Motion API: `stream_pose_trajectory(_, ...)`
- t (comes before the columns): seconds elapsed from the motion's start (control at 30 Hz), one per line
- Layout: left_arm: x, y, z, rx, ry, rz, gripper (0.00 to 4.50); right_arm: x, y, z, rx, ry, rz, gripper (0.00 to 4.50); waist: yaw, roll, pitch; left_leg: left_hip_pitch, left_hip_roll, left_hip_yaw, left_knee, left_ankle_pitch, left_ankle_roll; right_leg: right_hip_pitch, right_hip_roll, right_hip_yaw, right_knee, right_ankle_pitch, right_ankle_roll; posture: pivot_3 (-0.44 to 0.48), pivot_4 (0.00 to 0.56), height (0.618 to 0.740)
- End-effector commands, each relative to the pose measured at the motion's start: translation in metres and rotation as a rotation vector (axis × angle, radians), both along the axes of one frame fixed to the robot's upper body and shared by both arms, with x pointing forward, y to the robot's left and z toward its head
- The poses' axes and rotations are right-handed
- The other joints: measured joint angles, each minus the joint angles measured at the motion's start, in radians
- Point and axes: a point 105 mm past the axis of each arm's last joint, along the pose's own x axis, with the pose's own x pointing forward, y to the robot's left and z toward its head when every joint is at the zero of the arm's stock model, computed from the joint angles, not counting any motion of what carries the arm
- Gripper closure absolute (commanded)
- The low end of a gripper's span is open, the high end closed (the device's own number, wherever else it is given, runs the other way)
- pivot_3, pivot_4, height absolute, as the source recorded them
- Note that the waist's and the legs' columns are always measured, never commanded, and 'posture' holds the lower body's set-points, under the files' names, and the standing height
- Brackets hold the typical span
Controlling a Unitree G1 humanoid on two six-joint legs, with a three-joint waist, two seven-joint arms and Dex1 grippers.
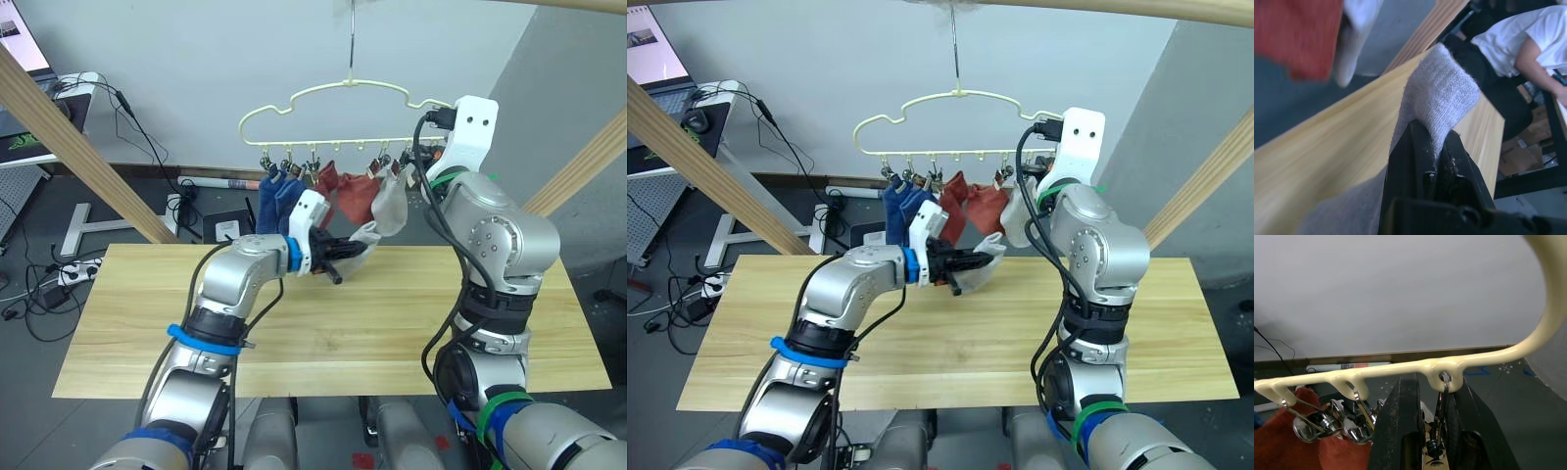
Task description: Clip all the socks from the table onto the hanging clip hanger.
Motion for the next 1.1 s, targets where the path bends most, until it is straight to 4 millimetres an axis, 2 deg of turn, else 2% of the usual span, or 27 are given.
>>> stream_pose_trajectory(0.03,0.005,-0.021,0.017,-0.052,-0.06,-0.016,4.42,-0.006,0.005,0.025,0.017,-0.08,0.024,4.04,0.001,0.0,0.0,0.0,0.0,0.0,0.0,0.0,0.0,0.0,0.0,0.0,0.0,0.0,0.0,-0.007,0.267,0.74)
stream_pose_trajectory(0.23,0.019,-0.043,0.023,-0.096,-0.077,0.004,4.42,-0.008,0.009,0.03,0.022,-0.084,0.035,4.04,-0.008,0.0,0.0,0.0,0.0,0.0,0.0,0.0,0.0,0.0,0.0,0.0,0.0,0.0,0.0,-0.029,0.261,0.74)
stream_pose_trajectory(0.4,0.027,-0.053,0.026,-0.116,-0.093,0.015,4.42,-0.01,0.011,0.032,0.025,-0.083,0.038,4.04,-0.021,0.0,0.0,0.0,0.0,0.001,0.0,0.0,0.0,0.0,0.0,0.001,-0.001,0.0,0.0,-0.04,0.259,0.74)
stream_pose_trajectory(0.67,0.038,-0.062,0.036,-0.144,-0.119,0.041,4.42,-0.012,0.012,0.03,0.026,-0.076,0.037,4.04,-0.022,0.0,0.0,0.0,0.0,0.001,0.0,0.0,0.0,0.0,0.0,0.001,-0.001,0.0,0.0,-0.046,0.262,0.74)
stream_pose_trajectory(1.1,0.039,-0.068,0.045,-0.173,-0.128,0.042,4.42,-0.012,0.011,0.029,0.031,-0.072,0.028,4.04,-0.024,0.0,0.0,0.0,0.0,0.001,0.0,0.0,0.0,0.0,0.0,0.001,-0.001,0.0,0.0,-0.049,0.262,0.74)
